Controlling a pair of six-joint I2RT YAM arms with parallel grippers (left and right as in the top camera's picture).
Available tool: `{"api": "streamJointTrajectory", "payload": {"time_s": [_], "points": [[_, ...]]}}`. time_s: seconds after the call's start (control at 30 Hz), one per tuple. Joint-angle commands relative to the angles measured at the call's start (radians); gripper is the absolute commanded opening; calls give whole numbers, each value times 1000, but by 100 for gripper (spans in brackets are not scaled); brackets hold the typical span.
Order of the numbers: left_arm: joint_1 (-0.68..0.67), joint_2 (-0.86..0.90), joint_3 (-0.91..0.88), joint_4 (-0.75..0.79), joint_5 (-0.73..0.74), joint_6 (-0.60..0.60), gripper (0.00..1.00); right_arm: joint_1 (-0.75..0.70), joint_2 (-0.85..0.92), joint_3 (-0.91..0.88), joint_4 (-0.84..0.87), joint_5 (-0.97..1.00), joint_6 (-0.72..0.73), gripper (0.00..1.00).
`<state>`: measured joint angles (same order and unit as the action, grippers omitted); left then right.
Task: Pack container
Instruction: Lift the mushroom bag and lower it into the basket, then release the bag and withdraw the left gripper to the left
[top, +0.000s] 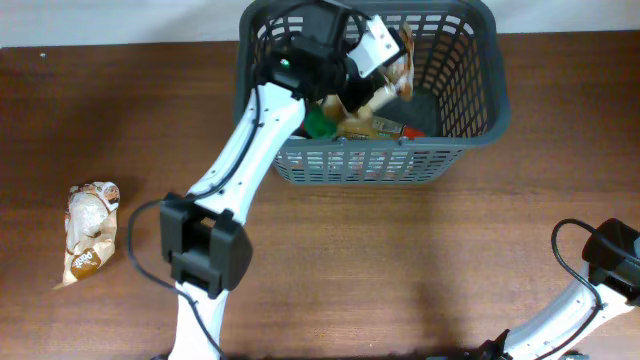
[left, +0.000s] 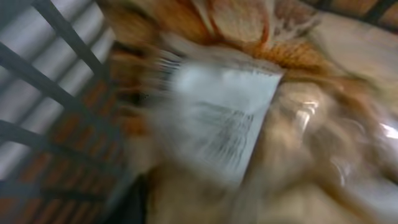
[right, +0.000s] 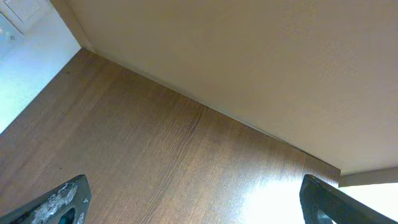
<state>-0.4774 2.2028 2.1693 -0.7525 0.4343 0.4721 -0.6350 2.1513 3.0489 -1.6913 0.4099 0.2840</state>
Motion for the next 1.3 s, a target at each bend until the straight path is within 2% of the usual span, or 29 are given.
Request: {"api": "streamJointTrajectory", "payload": {"time_s": [0.0, 0.13, 0.37, 0.47, 0.6, 0.7, 0.83, 1.0, 1.23, 1.27], "points": [[-2, 4, 11, 5, 15, -3, 99, 0, -2, -3, 3, 2, 6, 99], [-2, 2, 21, 8, 15, -11, 99, 0, -2, -3, 3, 2, 6, 99], [9, -19, 121, -12, 3, -92, 99, 0, -2, -3, 3, 2, 6, 99], [24, -36, 219, -60, -108, -145, 99, 0, -2, -3, 3, 2, 6, 99], [56, -74, 373, -199, -312, -162, 99, 0, -2, -3, 3, 2, 6, 99], [82, -106, 470, -313, -533, -259, 99, 0, -2, -3, 3, 2, 6, 99], [131, -171, 554, -466, -731, -342, 99, 0, -2, -3, 3, 2, 6, 99], [212, -241, 559, -631, -851, -454, 99, 0, -2, -3, 3, 2, 6, 99], [370, -261, 559, -931, -854, -583, 99, 0, -2, -3, 3, 2, 6, 99], [394, -261, 552, -935, -842, -588, 99, 0, -2, -3, 3, 2, 6, 99]]}}
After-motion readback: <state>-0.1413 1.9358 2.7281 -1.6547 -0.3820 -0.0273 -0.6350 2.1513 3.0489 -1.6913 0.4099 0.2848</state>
